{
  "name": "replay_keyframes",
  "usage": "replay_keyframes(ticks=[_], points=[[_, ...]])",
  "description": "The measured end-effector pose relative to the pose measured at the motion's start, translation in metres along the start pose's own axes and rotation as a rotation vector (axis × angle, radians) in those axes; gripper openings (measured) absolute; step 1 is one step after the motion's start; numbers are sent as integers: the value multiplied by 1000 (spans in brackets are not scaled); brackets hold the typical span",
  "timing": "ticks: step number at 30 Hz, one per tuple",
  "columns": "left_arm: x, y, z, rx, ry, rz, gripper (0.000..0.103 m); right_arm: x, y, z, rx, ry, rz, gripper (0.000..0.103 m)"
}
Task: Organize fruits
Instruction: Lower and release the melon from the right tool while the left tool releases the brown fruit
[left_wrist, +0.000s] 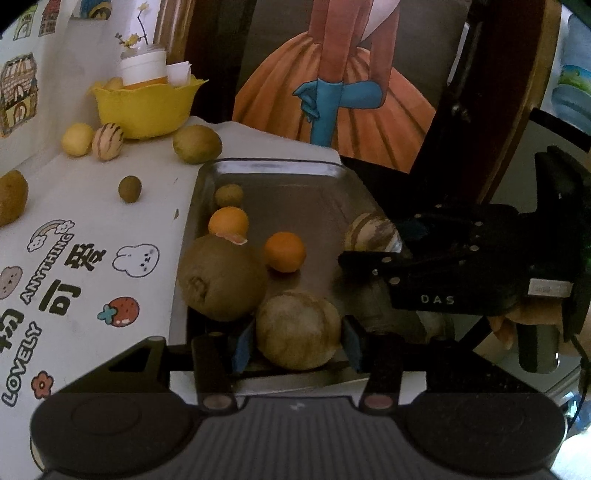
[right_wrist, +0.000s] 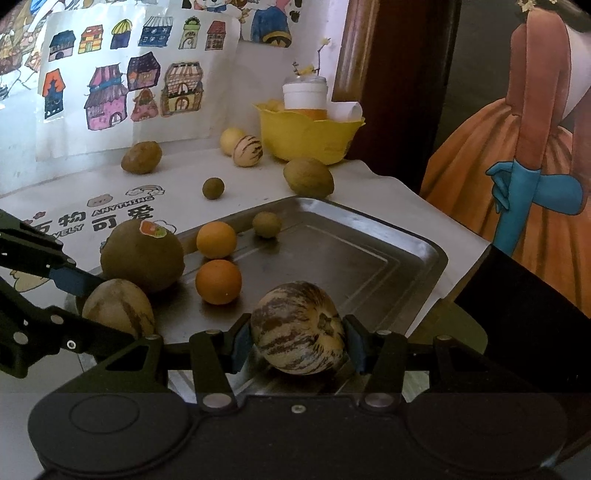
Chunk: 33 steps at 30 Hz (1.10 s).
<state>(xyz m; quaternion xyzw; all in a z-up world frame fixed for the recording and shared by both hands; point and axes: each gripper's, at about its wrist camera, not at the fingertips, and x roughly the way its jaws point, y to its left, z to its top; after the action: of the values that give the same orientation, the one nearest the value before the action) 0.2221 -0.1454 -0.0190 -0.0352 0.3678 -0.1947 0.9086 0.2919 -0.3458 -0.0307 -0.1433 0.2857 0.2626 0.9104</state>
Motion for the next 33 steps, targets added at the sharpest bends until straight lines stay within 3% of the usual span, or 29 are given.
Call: replay_keyframes(ticks=[10, 19, 26, 29, 33], points=[[-8, 1, -4, -37, -5, -1, 56, -13, 3, 2, 13, -15, -10, 59], [-47, -1, -11, -47, -50, 6, 74, -52, 8, 8, 47, -48, -42, 75], [-90, 14, -15, -105, -114, 51, 102, -92, 27, 10, 65, -52, -67, 94], [-106, 24, -18, -141, -133, 74, 102, -110, 40, 11, 88, -52, -73, 102], [-124, 39, -24, -172, -140, 114, 102, -131, 62, 15, 118, -35, -53, 102]])
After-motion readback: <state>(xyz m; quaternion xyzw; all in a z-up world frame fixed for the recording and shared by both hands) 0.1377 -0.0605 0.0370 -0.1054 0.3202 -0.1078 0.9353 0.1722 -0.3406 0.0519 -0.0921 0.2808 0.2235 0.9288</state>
